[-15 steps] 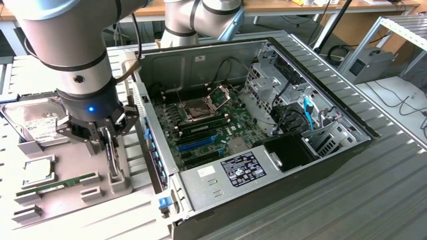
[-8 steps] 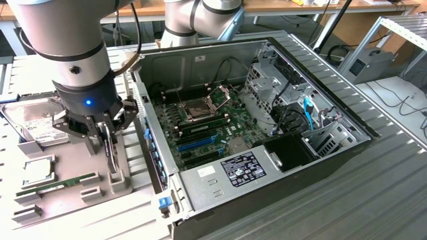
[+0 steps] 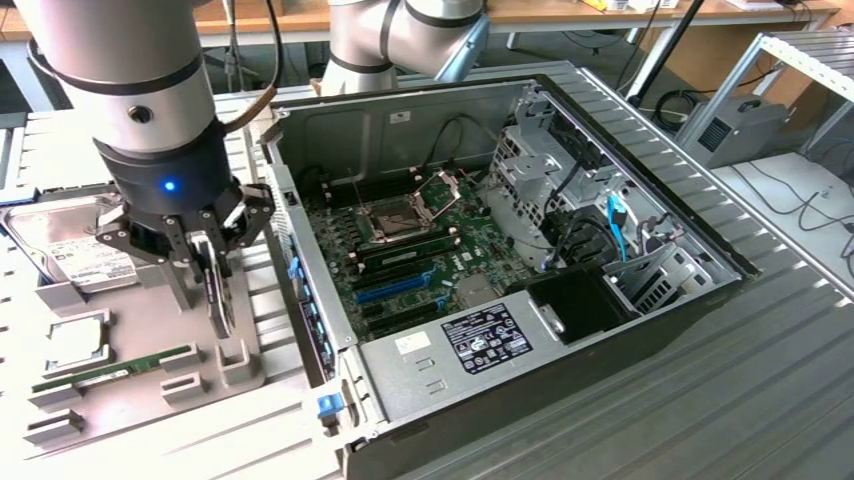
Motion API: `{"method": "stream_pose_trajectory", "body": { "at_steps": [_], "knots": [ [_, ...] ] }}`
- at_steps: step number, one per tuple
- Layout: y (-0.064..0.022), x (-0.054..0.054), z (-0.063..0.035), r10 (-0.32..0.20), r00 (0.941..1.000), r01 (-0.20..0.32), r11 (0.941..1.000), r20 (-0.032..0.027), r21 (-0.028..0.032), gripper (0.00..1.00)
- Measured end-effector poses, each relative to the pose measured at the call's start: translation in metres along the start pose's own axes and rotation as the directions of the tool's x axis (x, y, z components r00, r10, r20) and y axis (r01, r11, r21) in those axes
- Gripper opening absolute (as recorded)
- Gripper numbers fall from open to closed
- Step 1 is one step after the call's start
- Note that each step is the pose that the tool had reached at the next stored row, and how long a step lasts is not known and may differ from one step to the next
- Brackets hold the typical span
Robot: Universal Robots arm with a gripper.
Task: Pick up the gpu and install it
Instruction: 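Pick up the gpu and move the gpu toward the slot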
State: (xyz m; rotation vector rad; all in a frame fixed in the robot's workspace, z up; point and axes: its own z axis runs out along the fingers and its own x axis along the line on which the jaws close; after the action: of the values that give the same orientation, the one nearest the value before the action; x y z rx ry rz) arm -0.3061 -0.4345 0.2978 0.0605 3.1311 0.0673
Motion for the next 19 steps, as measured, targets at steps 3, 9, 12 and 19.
{"method": "stream_pose_trajectory", "body": {
  "at_steps": [3, 9, 12, 19],
  "knots": [
    [0.0005, 0.0, -0.0113, 0.0, 1.0, 0.0, 1.0, 0.0, 0.0, 0.27],
    [0.0021, 0.0, -0.0478, 0.0, 1.0, 0.0, 1.0, 0.0, 0.0, 0.27],
    [0.0027, 0.0, -0.0616, 0.0, 1.0, 0.0, 1.0, 0.0, 0.0, 0.27],
    [0.0038, -0.001, -0.0887, 0.0, 1.0, 0.0, 1.0, 0.0, 0.0, 0.27]
  ]
}}
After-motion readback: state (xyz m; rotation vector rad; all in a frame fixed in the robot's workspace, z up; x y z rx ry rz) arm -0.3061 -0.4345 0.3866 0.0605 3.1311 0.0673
